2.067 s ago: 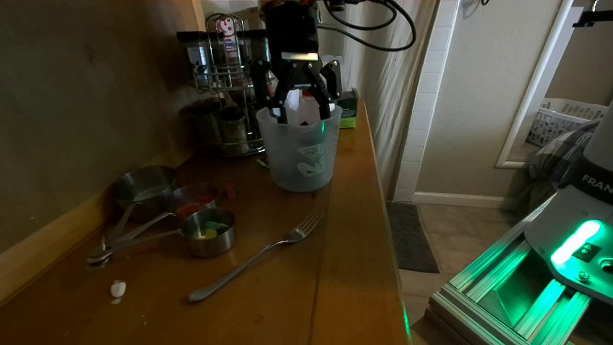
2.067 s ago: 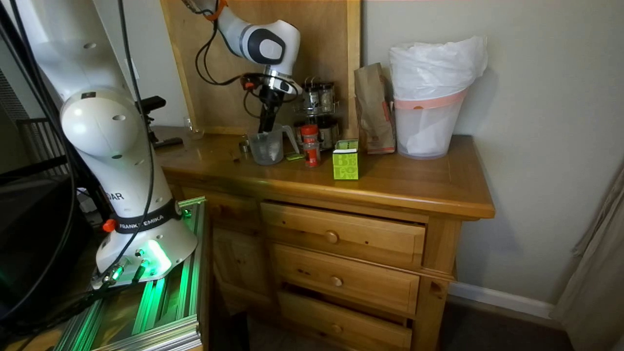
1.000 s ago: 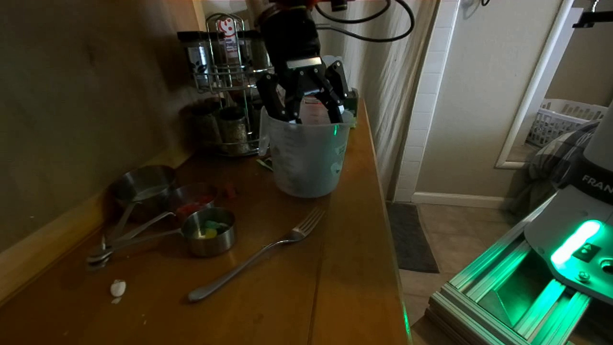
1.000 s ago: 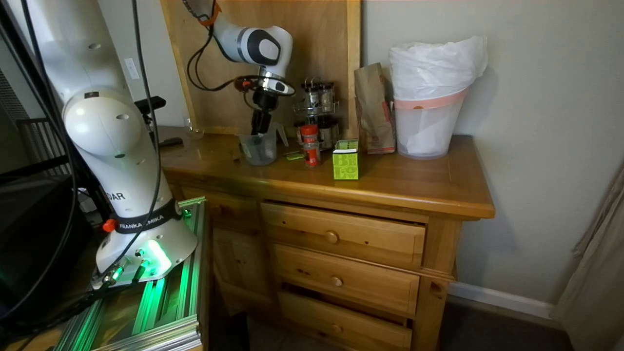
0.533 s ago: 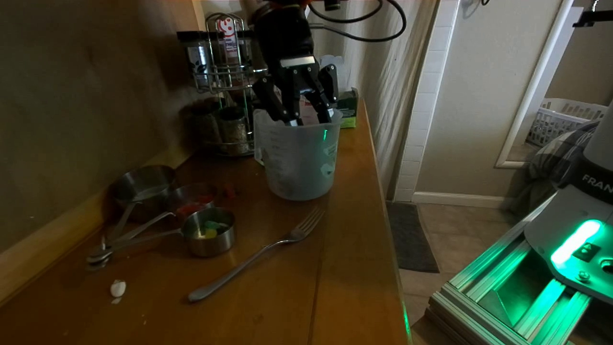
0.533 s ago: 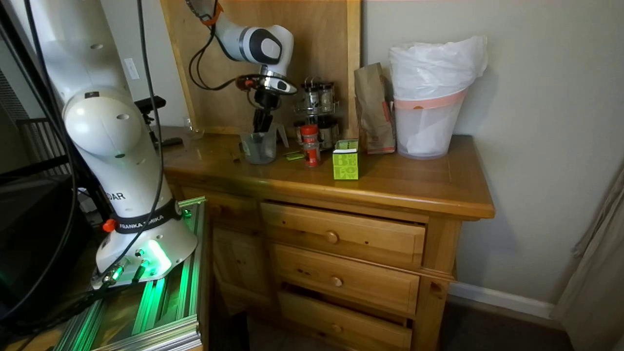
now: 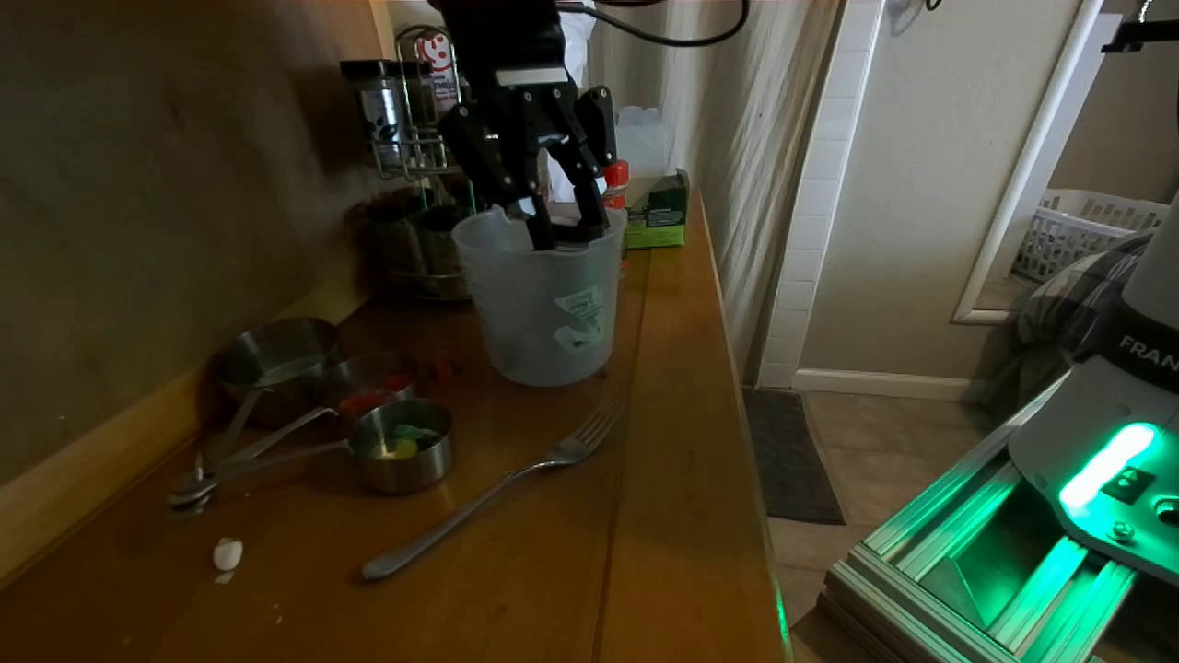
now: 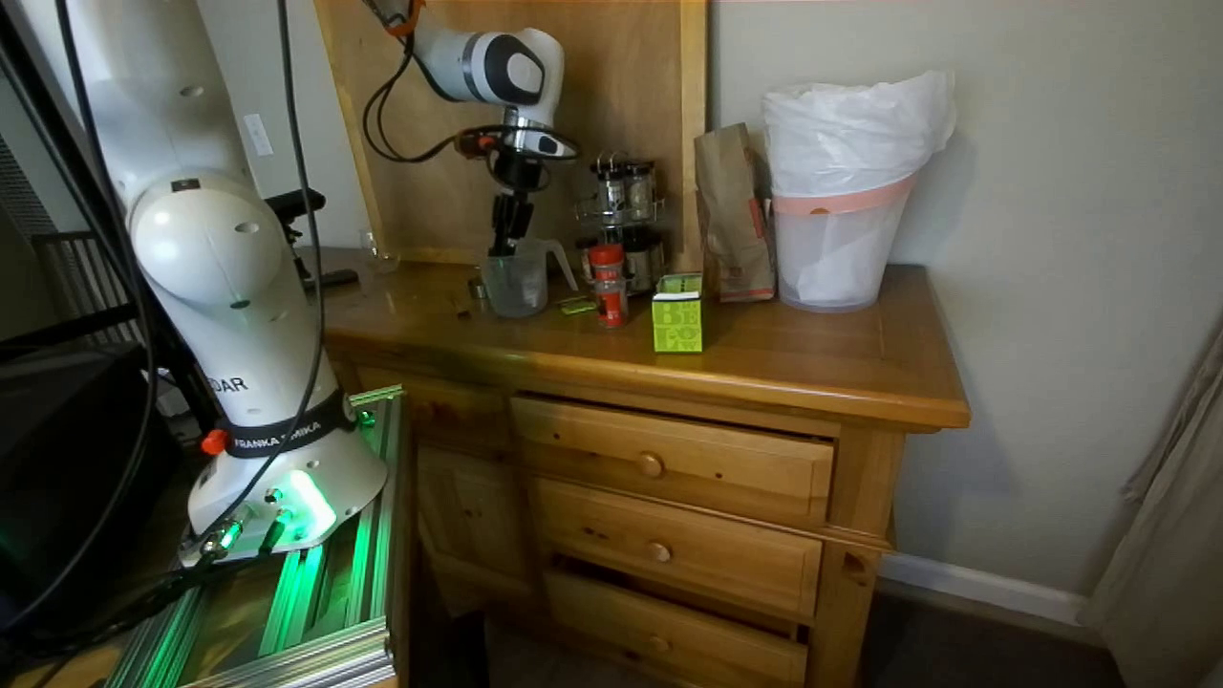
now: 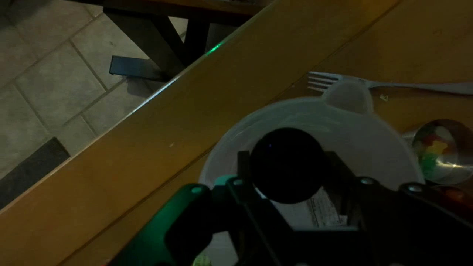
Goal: Remove the black pepper container from the clear jug and put it on the table
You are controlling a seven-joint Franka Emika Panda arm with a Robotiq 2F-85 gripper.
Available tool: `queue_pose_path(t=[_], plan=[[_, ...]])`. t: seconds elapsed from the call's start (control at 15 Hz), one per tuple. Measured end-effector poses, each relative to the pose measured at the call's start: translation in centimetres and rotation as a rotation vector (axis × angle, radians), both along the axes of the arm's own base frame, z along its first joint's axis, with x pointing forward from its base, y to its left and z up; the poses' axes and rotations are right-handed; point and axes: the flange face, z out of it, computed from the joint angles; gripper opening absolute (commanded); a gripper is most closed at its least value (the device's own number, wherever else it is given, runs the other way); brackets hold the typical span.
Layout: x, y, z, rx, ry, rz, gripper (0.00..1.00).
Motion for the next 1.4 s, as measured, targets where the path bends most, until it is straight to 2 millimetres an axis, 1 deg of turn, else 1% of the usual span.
queue_pose_path(t=[0.27,0.53,0.73,0.87,1.0,1.13,1.4], plan=[[0.1,0.6,2.0,-0.045,0.000,0.037,0.26],[0.5,0.9,4.9,-0.109,0.008,0.076,0.26],[1.0,2.0,7.0,-0.127,-0.017,0.113,0.26],[1.1,3.2,8.3,-0.134,-0.040,0.148,0.26],[1.2,4.8,9.0,-0.134,-0.064,0.189,0.26],[1.4,6.7,9.2,-0.130,-0.084,0.241,0.26],[1.7,10.5,8.8,-0.145,-0.115,0.356,0.26]])
